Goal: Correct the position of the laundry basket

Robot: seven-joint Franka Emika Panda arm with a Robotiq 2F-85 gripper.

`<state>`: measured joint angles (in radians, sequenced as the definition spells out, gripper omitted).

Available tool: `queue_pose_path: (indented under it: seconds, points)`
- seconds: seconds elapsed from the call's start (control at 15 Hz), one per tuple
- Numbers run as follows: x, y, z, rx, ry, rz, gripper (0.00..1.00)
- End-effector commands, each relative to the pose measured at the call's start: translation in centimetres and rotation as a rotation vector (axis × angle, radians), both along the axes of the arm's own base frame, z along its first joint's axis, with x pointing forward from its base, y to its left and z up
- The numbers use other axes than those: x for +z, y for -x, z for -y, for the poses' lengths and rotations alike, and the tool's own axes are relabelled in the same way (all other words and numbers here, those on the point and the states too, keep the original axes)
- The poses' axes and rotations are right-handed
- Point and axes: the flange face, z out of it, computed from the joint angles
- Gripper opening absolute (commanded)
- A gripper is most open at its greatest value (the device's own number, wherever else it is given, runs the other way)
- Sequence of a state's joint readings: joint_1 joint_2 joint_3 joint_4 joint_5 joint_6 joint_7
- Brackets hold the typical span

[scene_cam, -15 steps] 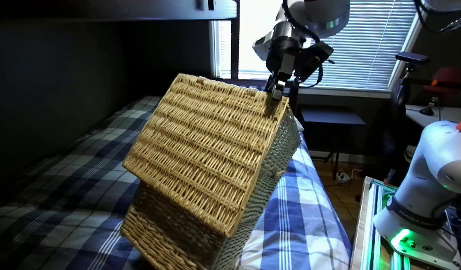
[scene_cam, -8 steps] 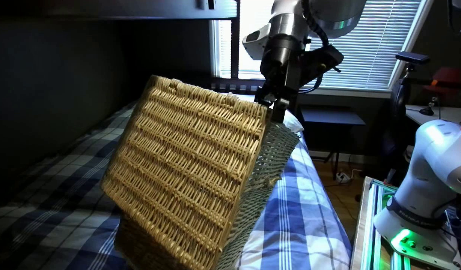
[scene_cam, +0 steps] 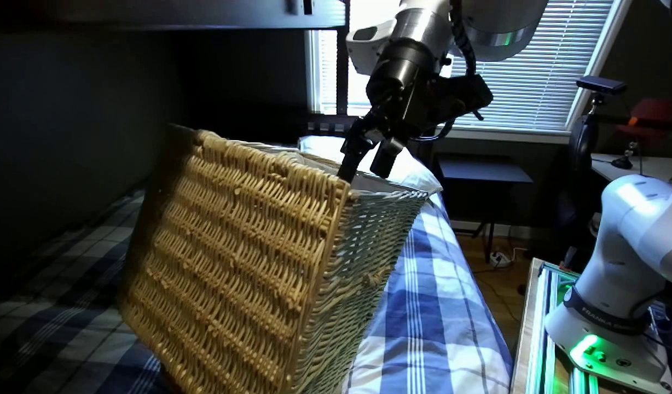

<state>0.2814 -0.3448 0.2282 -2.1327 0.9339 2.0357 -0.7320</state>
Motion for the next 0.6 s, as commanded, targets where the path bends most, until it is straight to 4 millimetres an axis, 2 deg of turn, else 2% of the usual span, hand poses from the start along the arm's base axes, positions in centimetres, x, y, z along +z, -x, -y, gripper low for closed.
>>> queue_pose_path:
  seconds: [0.0, 0.2, 0.53]
  points:
    - [-1.3, 0.0, -0.5, -0.015, 0.03, 0.051, 1.0]
    - [-3.1, -1.2, -0.1, -0.079, 0.122, 0.099, 1.0]
    - [-8.0, -3.1, 1.1, -0.146, 0.248, 0.097, 1.0]
